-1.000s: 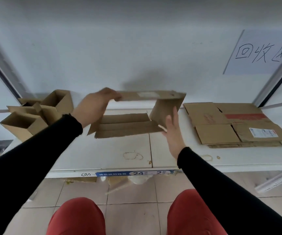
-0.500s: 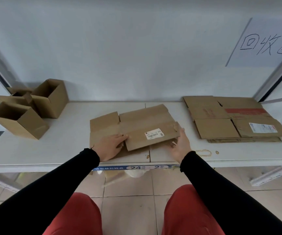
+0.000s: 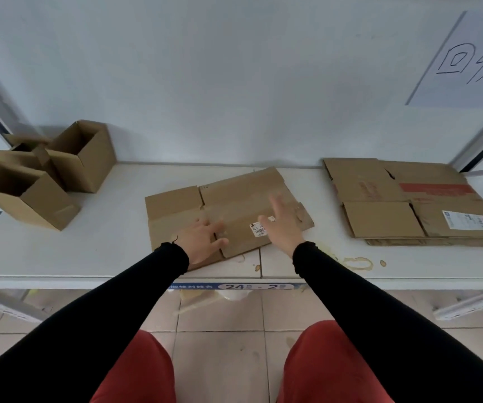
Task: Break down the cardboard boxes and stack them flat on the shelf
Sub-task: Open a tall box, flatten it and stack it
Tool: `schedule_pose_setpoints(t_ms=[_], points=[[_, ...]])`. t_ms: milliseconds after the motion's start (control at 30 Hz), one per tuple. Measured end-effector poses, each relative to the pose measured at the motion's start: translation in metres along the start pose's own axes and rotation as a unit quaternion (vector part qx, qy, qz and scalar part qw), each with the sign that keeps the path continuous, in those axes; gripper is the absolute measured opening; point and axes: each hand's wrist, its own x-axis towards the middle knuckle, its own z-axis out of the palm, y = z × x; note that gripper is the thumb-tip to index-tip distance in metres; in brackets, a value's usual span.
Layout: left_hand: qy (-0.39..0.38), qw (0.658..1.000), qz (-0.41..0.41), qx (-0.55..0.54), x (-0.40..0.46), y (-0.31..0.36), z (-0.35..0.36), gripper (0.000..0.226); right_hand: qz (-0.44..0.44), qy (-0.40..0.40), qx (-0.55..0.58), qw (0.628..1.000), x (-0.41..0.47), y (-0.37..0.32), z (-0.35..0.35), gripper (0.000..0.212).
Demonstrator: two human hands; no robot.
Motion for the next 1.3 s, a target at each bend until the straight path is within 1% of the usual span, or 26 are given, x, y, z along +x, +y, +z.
schedule_pose_setpoints(t_ms=[33,100,167,233,300,367,500,633,667,700,733,767,800,867,900,933,967,1033,1100,1167,1233,1300], points=[[0.012,1.0,-0.001,0.016,0.005,0.001,0.002,0.064,-0.03,-0.046,-0.068,0.996,0.008,0.001,0.003,0.071],[0.04,0.998,-0.015,0.036,0.015,0.001,0.008,0.062,-0.048,-0.119,-0.202,0.971,0.026,0.004,0.005,0.071],[0.051,0.998,-0.027,0.016,0.021,-0.001,0.016,0.062,-0.05,-0.152,-0.291,0.943,0.04,0.008,0.003,0.067],[0.042,0.998,-0.034,-0.011,0.024,-0.008,0.028,0.068,-0.051,-0.167,-0.34,0.924,0.047,0.015,0.001,0.065],[0.043,0.998,-0.039,-0.008,0.025,-0.017,0.039,0.075,-0.049,-0.169,-0.365,0.914,0.05,0.027,0.004,0.064],[0.057,0.997,-0.047,0.014,0.026,-0.023,0.045,0.079,-0.048,-0.148,-0.383,0.91,0.049,0.04,0.011,0.066],[0.066,0.996,-0.048,0.024,0.031,-0.028,0.046,0.079,-0.028,-0.12,-0.373,0.92,0.048,0.051,0.019,0.072],[0.028,0.999,-0.025,0.003,0.039,-0.038,0.034,0.076,-0.021,-0.151,-0.379,0.913,0.053,0.044,0.011,0.071],[0.013,1.0,-0.012,-0.01,0.04,-0.045,0.03,0.081,-0.025,-0.155,-0.381,0.911,0.055,0.041,0.006,0.071],[0.005,1.0,-0.003,-0.024,0.039,-0.053,0.026,0.091,-0.029,-0.157,-0.378,0.912,0.057,0.038,0.001,0.072],[0.004,0.999,-0.01,-0.033,0.036,-0.064,0.023,0.101,-0.028,-0.155,-0.371,0.915,0.059,0.035,-0.005,0.074],[0.012,0.998,-0.04,-0.038,0.03,-0.075,0.021,0.105,-0.018,-0.145,-0.362,0.921,0.061,0.033,-0.01,0.079],[0.024,0.995,-0.09,-0.047,0.024,-0.085,0.022,0.103,0.007,-0.131,-0.349,0.928,0.061,0.033,-0.013,0.088],[0.048,0.973,-0.203,-0.098,0.011,-0.101,0.026,0.103,0.095,-0.107,-0.304,0.942,0.059,0.033,-0.016,0.109],[0.051,0.963,-0.234,-0.12,0.006,-0.103,0.027,0.106,0.134,-0.103,-0.281,0.945,0.058,0.034,-0.014,0.117],[0.052,0.959,-0.245,-0.134,0.004,-0.103,0.027,0.108,0.155,-0.1,-0.267,0.946,0.058,0.033,-0.013,0.122],[0.053,0.957,-0.24,-0.151,0.004,-0.102,0.026,0.107,0.159,-0.093,-0.262,0.947,0.059,0.031,-0.012,0.122],[0.068,0.943,-0.227,-0.233,0.006,-0.1,0.021,0.101,0.148,-0.064,-0.241,0.957,0.062,0.03,-0.013,0.115],[0.106,0.909,-0.224,-0.336,0.009,-0.1,0.017,0.095,0.143,-0.029,-0.183,0.972,0.063,0.033,-0.019,0.103],[0.155,0.87,-0.206,-0.421,0.008,-0.099,0.013,0.087,0.141,-0.017,-0.14,0.98,0.062,0.038,-0.027,0.101],[0.203,0.837,-0.195,-0.47,0.007,-0.098,0.008,0.078,0.137,-0.012,-0.126,0.982,0.06,0.043,-0.034,0.102],[0.231,0.811,-0.195,-0.501,0.007,-0.099,0.003,0.072,0.129,0.0,-0.106,0.986,0.058,0.048,-0.04,0.095]])
